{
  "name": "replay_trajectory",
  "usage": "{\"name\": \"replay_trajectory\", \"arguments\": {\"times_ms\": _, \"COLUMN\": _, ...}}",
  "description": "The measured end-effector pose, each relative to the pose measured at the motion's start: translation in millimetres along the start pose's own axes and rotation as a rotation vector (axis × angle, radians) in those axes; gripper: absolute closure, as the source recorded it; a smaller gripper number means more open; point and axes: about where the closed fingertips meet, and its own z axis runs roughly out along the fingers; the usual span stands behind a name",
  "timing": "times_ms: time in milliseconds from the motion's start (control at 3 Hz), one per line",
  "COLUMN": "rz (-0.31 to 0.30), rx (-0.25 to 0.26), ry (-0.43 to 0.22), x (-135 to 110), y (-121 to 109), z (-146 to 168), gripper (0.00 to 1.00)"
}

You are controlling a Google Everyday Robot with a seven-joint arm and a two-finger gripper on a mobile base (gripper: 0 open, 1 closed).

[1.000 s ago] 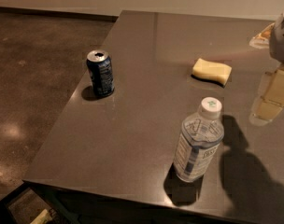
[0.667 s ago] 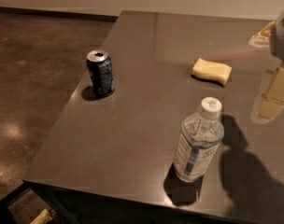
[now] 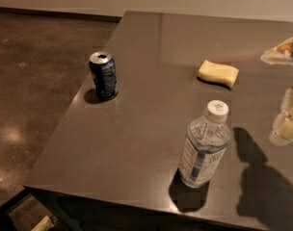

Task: Move blue plastic bottle near sponge

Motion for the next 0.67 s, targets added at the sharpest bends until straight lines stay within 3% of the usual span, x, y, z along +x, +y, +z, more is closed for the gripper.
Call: {"name": "replay_trajectory", "arguments": {"times_ms": 667, "rz": 0.018, "rx": -0.043, "ry": -0.220, "x": -5, "y": 49, "z": 15, "gripper": 0.00}}
